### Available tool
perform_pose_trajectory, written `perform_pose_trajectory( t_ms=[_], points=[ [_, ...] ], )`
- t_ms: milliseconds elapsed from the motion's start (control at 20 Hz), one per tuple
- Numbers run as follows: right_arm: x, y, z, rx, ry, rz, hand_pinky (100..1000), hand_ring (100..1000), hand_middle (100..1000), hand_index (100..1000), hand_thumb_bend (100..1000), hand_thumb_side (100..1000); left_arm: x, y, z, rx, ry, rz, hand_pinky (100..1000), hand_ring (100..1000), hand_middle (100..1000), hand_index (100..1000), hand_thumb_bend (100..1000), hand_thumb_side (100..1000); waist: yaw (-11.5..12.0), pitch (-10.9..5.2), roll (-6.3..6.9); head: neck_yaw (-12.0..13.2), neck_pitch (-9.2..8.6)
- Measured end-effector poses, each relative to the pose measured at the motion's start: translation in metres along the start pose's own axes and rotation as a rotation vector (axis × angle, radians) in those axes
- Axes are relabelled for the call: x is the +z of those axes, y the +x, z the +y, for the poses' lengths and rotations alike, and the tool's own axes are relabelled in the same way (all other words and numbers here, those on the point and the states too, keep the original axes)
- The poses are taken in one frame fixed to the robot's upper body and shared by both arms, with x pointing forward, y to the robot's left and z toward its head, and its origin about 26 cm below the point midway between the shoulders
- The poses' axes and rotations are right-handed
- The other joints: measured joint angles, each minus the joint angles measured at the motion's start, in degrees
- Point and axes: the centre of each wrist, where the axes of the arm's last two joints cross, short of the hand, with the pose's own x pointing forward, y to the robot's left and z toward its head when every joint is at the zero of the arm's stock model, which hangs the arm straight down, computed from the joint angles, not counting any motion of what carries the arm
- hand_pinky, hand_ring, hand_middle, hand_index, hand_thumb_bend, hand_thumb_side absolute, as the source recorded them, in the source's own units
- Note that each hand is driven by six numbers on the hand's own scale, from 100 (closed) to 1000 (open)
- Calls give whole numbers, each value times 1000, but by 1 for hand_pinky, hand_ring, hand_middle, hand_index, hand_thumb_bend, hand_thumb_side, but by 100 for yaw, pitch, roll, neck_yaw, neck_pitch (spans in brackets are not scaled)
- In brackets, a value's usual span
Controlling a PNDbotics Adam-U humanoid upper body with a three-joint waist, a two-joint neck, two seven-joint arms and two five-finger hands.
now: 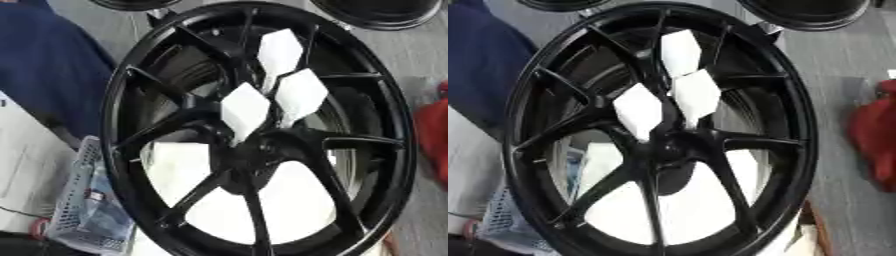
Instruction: Pull the pin out of the wheel hub.
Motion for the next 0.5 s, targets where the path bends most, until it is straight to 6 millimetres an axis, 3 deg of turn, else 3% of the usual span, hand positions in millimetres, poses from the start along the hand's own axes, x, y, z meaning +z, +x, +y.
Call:
perform_pose_trajectory(
  t_ms=[500],
  points=[
    [1, -5, 4, 0, 17, 19, 848, 745, 710, 787, 100, 501, -27, 32, 29, -286, -255, -145, 801, 673, 726, 851, 247, 760, 35, -53, 80, -57, 99]
  ],
)
